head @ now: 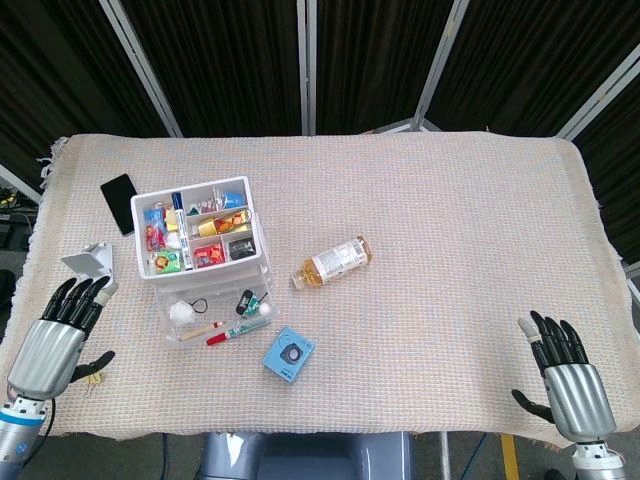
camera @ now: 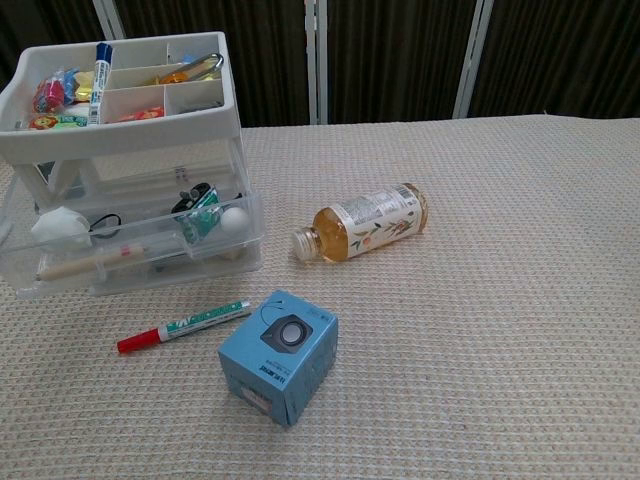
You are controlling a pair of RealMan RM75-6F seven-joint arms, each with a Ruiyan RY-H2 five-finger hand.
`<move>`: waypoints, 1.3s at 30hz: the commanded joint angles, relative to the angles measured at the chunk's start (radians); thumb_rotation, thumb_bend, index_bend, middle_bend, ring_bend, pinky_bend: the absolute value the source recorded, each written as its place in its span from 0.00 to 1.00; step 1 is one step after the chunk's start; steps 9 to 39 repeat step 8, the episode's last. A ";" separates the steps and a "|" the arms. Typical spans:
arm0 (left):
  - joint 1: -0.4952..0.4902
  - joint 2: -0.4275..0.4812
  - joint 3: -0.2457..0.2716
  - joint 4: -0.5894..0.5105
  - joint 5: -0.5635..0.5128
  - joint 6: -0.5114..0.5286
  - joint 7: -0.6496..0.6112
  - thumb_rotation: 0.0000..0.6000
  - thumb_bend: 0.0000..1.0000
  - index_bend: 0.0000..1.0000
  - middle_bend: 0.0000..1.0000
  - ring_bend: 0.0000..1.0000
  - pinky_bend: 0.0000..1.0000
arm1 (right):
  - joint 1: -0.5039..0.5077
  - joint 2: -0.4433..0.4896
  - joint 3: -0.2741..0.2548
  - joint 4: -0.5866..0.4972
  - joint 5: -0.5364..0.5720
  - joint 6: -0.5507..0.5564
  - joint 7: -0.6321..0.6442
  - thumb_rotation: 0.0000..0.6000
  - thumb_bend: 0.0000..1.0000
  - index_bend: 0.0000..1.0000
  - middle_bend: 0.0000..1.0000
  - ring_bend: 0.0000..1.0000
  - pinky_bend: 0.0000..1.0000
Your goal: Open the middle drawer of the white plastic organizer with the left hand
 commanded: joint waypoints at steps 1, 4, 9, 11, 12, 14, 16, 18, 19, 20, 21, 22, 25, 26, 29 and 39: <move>0.037 -0.025 0.005 -0.031 -0.003 0.036 0.028 1.00 0.09 0.00 0.00 0.00 0.00 | 0.000 0.003 0.003 0.000 -0.005 0.008 0.011 1.00 0.02 0.00 0.00 0.00 0.00; 0.064 -0.043 0.004 -0.026 -0.005 0.057 0.054 1.00 0.08 0.00 0.00 0.00 0.00 | -0.001 0.009 0.002 -0.001 -0.011 0.014 0.025 1.00 0.02 0.00 0.00 0.00 0.00; 0.086 -0.057 -0.004 -0.015 -0.012 0.068 0.068 1.00 0.07 0.00 0.00 0.00 0.00 | -0.002 0.013 0.002 -0.002 -0.016 0.022 0.034 1.00 0.02 0.00 0.00 0.00 0.00; 0.086 -0.057 -0.004 -0.015 -0.012 0.068 0.068 1.00 0.07 0.00 0.00 0.00 0.00 | -0.002 0.013 0.002 -0.002 -0.016 0.022 0.034 1.00 0.02 0.00 0.00 0.00 0.00; 0.086 -0.057 -0.004 -0.015 -0.012 0.068 0.068 1.00 0.07 0.00 0.00 0.00 0.00 | -0.002 0.013 0.002 -0.002 -0.016 0.022 0.034 1.00 0.02 0.00 0.00 0.00 0.00; 0.086 -0.057 -0.004 -0.015 -0.012 0.068 0.068 1.00 0.07 0.00 0.00 0.00 0.00 | -0.002 0.013 0.002 -0.002 -0.016 0.022 0.034 1.00 0.02 0.00 0.00 0.00 0.00; 0.086 -0.057 -0.004 -0.015 -0.012 0.068 0.068 1.00 0.07 0.00 0.00 0.00 0.00 | -0.002 0.013 0.002 -0.002 -0.016 0.022 0.034 1.00 0.02 0.00 0.00 0.00 0.00; 0.086 -0.057 -0.004 -0.015 -0.012 0.068 0.068 1.00 0.07 0.00 0.00 0.00 0.00 | -0.002 0.013 0.002 -0.002 -0.016 0.022 0.034 1.00 0.02 0.00 0.00 0.00 0.00; 0.086 -0.057 -0.004 -0.015 -0.012 0.068 0.068 1.00 0.07 0.00 0.00 0.00 0.00 | -0.002 0.013 0.002 -0.002 -0.016 0.022 0.034 1.00 0.02 0.00 0.00 0.00 0.00; 0.086 -0.057 -0.004 -0.015 -0.012 0.068 0.068 1.00 0.07 0.00 0.00 0.00 0.00 | -0.002 0.013 0.002 -0.002 -0.016 0.022 0.034 1.00 0.02 0.00 0.00 0.00 0.00; 0.086 -0.057 -0.004 -0.015 -0.012 0.068 0.068 1.00 0.07 0.00 0.00 0.00 0.00 | -0.002 0.013 0.002 -0.002 -0.016 0.022 0.034 1.00 0.02 0.00 0.00 0.00 0.00; 0.086 -0.057 -0.004 -0.015 -0.012 0.068 0.068 1.00 0.07 0.00 0.00 0.00 0.00 | -0.002 0.013 0.002 -0.002 -0.016 0.022 0.034 1.00 0.02 0.00 0.00 0.00 0.00; 0.086 -0.057 -0.004 -0.015 -0.012 0.068 0.068 1.00 0.07 0.00 0.00 0.00 0.00 | -0.002 0.013 0.002 -0.002 -0.016 0.022 0.034 1.00 0.02 0.00 0.00 0.00 0.00; 0.086 -0.057 -0.004 -0.015 -0.012 0.068 0.068 1.00 0.07 0.00 0.00 0.00 0.00 | -0.002 0.013 0.002 -0.002 -0.016 0.022 0.034 1.00 0.02 0.00 0.00 0.00 0.00; 0.086 -0.057 -0.004 -0.015 -0.012 0.068 0.068 1.00 0.07 0.00 0.00 0.00 0.00 | -0.002 0.013 0.002 -0.002 -0.016 0.022 0.034 1.00 0.02 0.00 0.00 0.00 0.00; 0.086 -0.057 -0.004 -0.015 -0.012 0.068 0.068 1.00 0.07 0.00 0.00 0.00 0.00 | -0.002 0.013 0.002 -0.002 -0.016 0.022 0.034 1.00 0.02 0.00 0.00 0.00 0.00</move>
